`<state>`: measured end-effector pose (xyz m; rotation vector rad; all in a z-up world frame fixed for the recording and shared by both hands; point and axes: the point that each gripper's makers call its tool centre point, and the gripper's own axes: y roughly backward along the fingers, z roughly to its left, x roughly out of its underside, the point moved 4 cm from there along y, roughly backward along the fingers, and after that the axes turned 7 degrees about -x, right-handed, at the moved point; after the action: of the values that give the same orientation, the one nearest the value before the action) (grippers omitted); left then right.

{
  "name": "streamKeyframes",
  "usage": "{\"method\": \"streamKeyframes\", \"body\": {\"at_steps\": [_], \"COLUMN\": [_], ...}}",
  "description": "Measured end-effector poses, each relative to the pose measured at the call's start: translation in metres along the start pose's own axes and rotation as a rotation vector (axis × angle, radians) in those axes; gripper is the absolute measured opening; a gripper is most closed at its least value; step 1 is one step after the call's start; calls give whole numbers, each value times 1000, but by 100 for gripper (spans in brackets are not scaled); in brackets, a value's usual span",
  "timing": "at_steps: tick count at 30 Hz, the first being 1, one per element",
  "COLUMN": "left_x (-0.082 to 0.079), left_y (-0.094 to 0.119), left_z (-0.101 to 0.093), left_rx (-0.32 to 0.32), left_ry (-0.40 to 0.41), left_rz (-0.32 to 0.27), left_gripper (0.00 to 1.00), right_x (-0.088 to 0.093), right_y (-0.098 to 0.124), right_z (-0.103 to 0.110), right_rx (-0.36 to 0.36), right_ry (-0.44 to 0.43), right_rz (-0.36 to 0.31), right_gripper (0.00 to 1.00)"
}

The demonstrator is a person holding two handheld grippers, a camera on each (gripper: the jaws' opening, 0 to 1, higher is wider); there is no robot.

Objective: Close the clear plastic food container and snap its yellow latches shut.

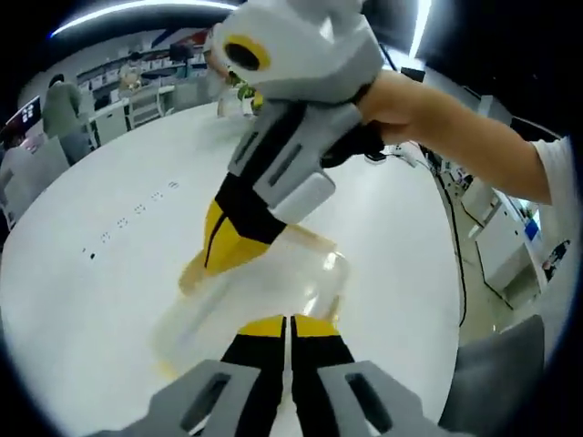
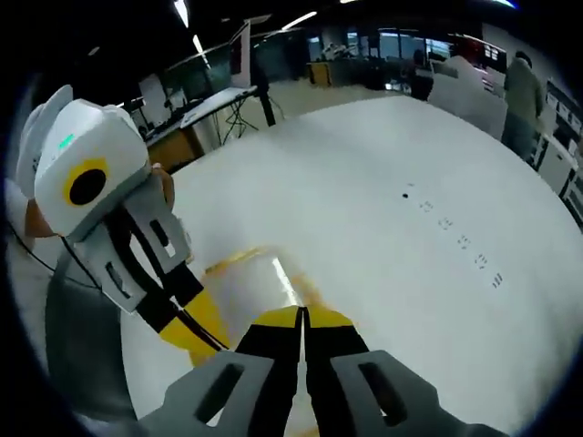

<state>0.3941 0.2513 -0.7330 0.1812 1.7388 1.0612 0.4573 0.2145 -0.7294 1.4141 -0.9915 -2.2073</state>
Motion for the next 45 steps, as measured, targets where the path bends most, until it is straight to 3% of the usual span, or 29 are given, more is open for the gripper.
{"method": "streamKeyframes", "body": {"at_steps": [4, 6, 24, 33, 40, 44, 45], "left_x": [2, 3, 10, 11, 3, 0, -1], "left_y": [0, 0, -3, -2, 7, 12, 11], "left_z": [-6, -9, -30, -31, -29, -26, -25], "left_rx": [24, 19, 84, 75, 61, 43, 36], "left_ry": [-2, -18, -38, -48, -50, -128, -144], "left_rz": [-5, -8, -27, -22, -56, -70, -73], "left_gripper": [0, 0, 0, 0, 0, 5, 5], "right_x": [-3, -6, 6, 7, -6, -12, -11], "right_y": [-1, -1, -17, -15, -3, 4, 5], "right_z": [-9, -24, -38, -34, -27, -9, -6], "right_rx": [12, 20, 43, 67, 59, -35, -46], "right_ry": [-2, -2, -88, -41, 0, 77, 82], "right_rz": [2, 11, 31, 66, 32, 58, 76], "right_gripper": [0, 0, 0, 0, 0, 0, 5]}}
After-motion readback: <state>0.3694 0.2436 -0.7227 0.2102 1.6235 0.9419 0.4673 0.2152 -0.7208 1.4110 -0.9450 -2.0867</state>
